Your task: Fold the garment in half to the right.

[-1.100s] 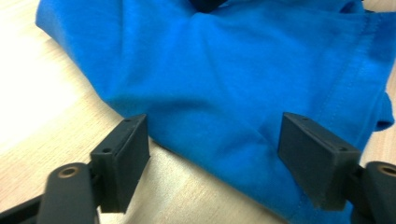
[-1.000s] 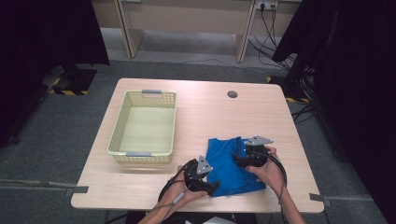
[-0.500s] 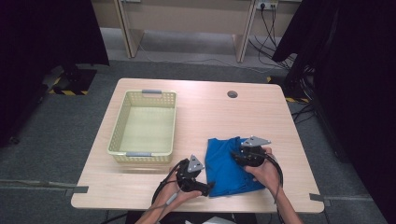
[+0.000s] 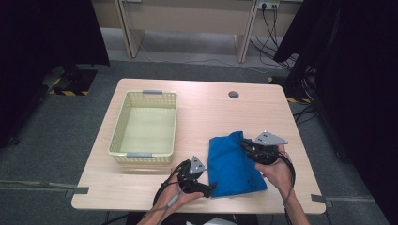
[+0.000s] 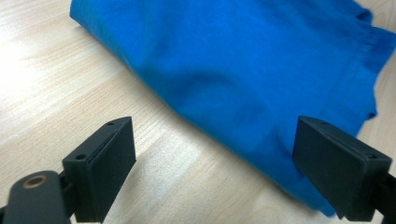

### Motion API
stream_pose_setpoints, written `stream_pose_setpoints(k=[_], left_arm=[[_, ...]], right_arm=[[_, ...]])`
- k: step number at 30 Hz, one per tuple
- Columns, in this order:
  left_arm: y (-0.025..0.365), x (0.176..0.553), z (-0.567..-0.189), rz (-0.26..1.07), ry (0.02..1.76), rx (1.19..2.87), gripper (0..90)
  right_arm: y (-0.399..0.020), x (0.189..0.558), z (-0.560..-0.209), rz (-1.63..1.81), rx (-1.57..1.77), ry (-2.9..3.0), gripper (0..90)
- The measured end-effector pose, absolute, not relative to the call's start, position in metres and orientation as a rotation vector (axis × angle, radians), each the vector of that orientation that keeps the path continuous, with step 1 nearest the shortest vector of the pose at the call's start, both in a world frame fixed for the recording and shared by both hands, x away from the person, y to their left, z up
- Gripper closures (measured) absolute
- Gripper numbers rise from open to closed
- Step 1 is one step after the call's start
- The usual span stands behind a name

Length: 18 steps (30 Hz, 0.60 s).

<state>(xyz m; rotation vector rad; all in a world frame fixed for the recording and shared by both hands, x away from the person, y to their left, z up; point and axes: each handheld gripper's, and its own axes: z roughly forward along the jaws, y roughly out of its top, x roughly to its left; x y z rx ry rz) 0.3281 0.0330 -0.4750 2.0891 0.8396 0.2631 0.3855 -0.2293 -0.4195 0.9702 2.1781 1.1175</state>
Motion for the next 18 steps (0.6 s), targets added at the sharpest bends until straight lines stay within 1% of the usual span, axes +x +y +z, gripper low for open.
stream_pose_setpoints(k=[6,9,11,12,13,14,18], left_arm=[[0.032,0.327,-0.473,0.267,0.833,2.084,12.4],[0.032,0.328,-0.472,0.263,0.83,2.076,12.2],[0.032,0.328,-0.47,0.257,0.833,2.065,12.1],[0.033,0.328,-0.47,0.257,0.832,2.062,12.1],[0.033,0.328,-0.469,0.258,0.831,2.063,12.0],[0.034,0.328,-0.468,0.258,0.83,2.062,12.0],[0.035,0.327,-0.468,0.258,0.831,2.068,11.7]], right_arm=[[-0.247,0.398,-0.435,1.047,1.053,2.162,79.1],[-0.254,0.403,-0.445,1.012,1.099,2.172,75.7],[-0.255,0.403,-0.447,1.032,1.135,2.17,68.5],[-0.254,0.403,-0.445,1.046,1.147,2.173,61.3],[-0.253,0.402,-0.443,1.062,1.155,2.166,58.3],[-0.253,0.402,-0.443,1.062,1.155,2.166,58.3],[-0.243,0.404,-0.446,1.073,1.182,2.186,44.3]])
